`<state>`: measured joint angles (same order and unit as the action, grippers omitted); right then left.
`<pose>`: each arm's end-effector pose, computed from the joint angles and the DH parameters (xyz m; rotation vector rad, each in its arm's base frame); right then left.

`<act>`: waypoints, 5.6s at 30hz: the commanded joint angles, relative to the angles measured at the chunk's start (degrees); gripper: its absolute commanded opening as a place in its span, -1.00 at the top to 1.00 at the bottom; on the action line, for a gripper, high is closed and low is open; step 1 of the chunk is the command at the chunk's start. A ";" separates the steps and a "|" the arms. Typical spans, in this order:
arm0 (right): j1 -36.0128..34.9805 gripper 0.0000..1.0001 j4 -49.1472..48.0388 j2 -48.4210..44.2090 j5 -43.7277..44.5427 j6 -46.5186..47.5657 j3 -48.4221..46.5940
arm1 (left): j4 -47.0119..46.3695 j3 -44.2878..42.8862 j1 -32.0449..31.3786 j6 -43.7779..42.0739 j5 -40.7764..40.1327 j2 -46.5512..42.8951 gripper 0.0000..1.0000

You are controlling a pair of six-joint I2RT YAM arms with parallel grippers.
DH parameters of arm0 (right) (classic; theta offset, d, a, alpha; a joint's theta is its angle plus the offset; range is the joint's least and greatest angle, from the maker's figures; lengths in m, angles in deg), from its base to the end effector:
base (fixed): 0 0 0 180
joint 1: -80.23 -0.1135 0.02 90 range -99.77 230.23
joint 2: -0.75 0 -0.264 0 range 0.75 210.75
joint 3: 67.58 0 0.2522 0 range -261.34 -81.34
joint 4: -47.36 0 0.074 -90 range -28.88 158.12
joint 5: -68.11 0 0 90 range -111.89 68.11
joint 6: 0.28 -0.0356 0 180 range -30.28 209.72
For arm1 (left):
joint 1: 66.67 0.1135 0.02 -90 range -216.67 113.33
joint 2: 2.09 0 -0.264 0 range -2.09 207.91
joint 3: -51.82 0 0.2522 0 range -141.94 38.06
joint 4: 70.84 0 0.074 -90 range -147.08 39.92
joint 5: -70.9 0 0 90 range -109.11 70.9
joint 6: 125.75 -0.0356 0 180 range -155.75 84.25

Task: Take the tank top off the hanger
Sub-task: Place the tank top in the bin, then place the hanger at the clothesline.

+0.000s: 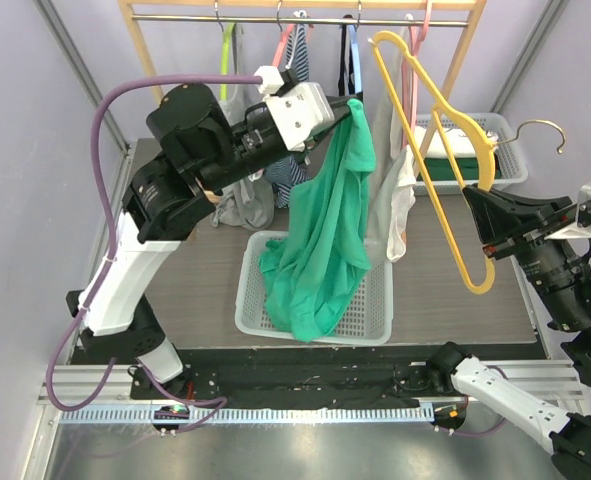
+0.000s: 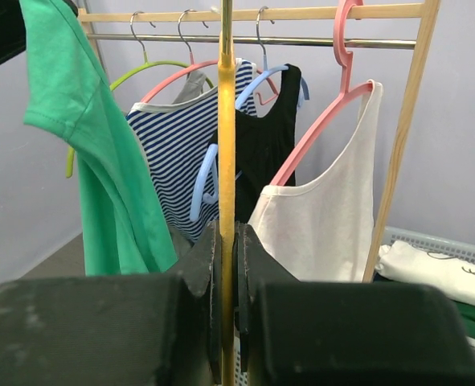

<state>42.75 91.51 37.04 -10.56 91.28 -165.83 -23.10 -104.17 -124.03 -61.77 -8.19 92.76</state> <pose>0.0276 0.0124 0.5257 -0.2606 1.2503 0.4158 0.1400 -0.2310 0.6227 1.0238 0.9031 -0.5881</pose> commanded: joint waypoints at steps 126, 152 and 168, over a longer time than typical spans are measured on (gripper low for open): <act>-1.46 -0.48 -20.90 7.56 -6.33 -5.16 2.22 | 9.19 36.49 24.31 2.82 -25.24 -51.51 0.99; -1.46 -0.42 -18.00 14.33 -5.53 -9.39 1.08 | 4.80 51.70 24.76 15.29 -35.43 -43.44 0.99; -1.46 -0.42 -17.65 16.44 -2.89 -8.86 0.11 | -2.07 44.07 49.49 24.34 -18.41 -25.07 0.99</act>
<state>41.25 76.03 53.35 -15.00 82.41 -163.23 -20.63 -54.21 -83.77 -42.93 -34.72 65.46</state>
